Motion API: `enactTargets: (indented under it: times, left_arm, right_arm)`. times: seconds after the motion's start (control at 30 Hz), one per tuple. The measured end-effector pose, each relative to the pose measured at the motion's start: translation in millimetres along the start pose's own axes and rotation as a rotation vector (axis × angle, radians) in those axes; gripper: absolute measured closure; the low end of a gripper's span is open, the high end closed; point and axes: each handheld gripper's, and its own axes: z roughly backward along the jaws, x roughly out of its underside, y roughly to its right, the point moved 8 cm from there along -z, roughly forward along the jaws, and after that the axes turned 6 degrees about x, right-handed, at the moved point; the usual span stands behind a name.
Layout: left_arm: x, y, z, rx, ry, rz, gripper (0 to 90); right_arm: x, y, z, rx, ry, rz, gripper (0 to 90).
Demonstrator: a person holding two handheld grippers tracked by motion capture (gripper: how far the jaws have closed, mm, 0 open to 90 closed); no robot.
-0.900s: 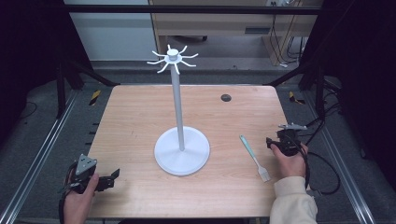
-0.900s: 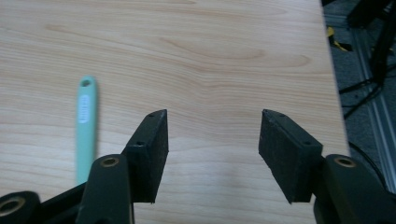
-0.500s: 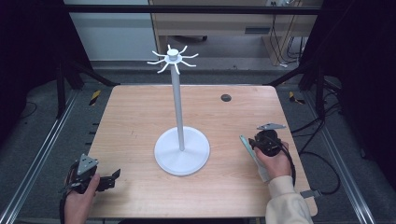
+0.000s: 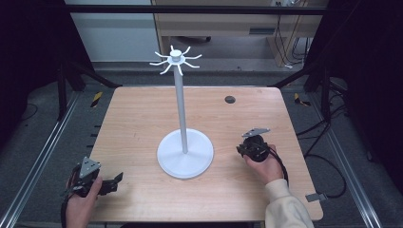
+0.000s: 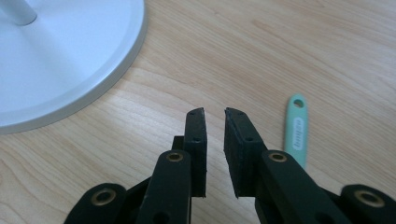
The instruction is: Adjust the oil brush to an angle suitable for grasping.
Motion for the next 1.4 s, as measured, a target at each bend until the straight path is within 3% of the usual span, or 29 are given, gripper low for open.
enactTargets:
  times: [0.3,0.73,1.4]
  left_arm:
    - [0.0,0.6,-0.6,0.001,0.0,-0.003,2.3]
    - [-0.2,0.8,-0.8,0.0,0.002,-0.003,2.3]
    - [0.0,1.4,-1.7,0.0,-0.005,-0.01,2.3]
  right_arm:
    - [1.2,-7.5,-10.4,-0.015,-0.029,0.026,87.8]
    - [5.0,-0.8,-16.9,-0.009,-0.056,0.012,90.0]
    - [11.4,21.3,-19.1,0.067,-0.068,-0.037,90.0]
